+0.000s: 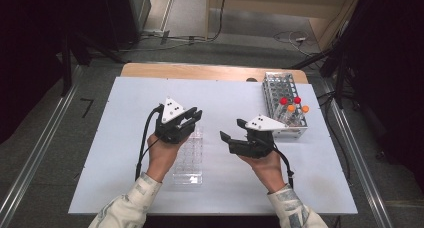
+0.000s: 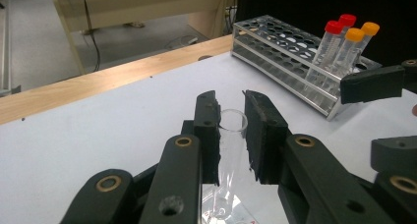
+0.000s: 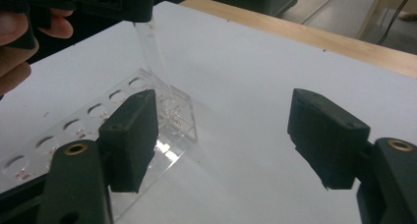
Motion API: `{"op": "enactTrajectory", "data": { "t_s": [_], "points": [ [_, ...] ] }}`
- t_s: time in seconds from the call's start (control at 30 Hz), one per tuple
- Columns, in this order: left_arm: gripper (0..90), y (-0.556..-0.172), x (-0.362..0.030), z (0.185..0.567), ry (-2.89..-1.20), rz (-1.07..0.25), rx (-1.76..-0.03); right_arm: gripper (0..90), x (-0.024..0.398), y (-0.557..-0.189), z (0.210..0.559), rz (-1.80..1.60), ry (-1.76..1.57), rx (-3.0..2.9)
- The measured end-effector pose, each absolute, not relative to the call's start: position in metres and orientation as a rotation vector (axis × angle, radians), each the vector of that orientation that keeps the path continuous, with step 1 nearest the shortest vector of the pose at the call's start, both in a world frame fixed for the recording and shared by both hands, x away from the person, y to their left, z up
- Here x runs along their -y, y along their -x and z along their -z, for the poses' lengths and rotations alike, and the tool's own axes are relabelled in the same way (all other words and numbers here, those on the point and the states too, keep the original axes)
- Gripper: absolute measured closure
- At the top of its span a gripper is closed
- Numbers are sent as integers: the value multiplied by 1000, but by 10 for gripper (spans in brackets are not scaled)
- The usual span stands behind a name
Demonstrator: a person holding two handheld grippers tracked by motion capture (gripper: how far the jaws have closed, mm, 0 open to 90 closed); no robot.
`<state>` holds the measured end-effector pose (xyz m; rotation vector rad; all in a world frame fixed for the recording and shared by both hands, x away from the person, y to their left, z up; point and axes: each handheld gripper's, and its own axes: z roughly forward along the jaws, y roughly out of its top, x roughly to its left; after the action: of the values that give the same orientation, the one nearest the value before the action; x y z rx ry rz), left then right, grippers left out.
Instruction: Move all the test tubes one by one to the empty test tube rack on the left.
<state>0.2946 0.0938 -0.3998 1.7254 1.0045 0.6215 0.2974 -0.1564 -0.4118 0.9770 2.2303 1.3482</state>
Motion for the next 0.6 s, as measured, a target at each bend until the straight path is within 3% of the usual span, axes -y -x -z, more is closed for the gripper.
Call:
{"op": "enactTrajectory", "data": {
  "t_s": [0.6],
  "points": [
    [762,-302,-86,432,-1863,-563,-1071,254,173,-299,413,-1341,-1028,-2188]
  ]
}}
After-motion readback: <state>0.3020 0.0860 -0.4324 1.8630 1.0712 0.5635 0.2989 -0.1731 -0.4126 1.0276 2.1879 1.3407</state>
